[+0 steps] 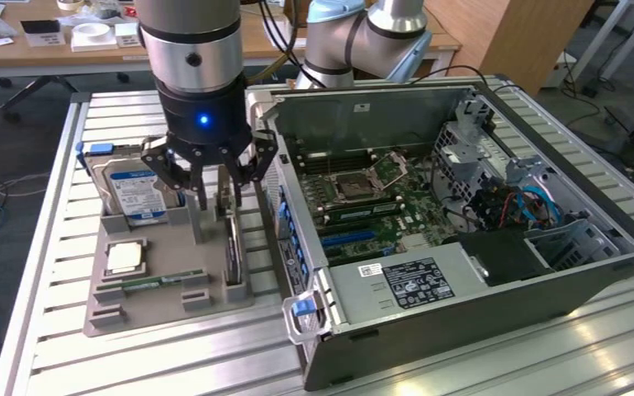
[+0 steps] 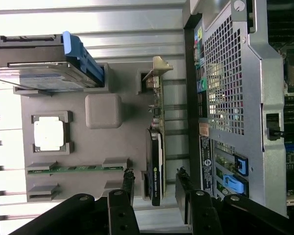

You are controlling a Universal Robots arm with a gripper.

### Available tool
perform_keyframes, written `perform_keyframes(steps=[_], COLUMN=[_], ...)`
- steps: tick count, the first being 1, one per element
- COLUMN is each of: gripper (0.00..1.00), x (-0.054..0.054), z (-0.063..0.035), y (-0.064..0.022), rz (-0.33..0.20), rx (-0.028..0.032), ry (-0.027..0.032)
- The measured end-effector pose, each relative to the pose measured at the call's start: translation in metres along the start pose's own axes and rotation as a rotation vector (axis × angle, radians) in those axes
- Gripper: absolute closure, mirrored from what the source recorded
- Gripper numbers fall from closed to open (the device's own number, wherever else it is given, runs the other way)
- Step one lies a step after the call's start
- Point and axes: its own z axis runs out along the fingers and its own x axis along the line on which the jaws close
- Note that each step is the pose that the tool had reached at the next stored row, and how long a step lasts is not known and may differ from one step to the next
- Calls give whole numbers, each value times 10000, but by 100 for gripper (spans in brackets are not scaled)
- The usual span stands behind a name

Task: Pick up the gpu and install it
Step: 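Pick up the gpu and move the gpu toward the slot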

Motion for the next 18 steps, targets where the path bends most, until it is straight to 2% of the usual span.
perform_keyframes(steps=[4, 18], gripper=[53, 53], x=[1, 2], z=[50, 79], y=[-2, -3], rz=[0, 0], rx=[4, 5], ry=[1, 1])
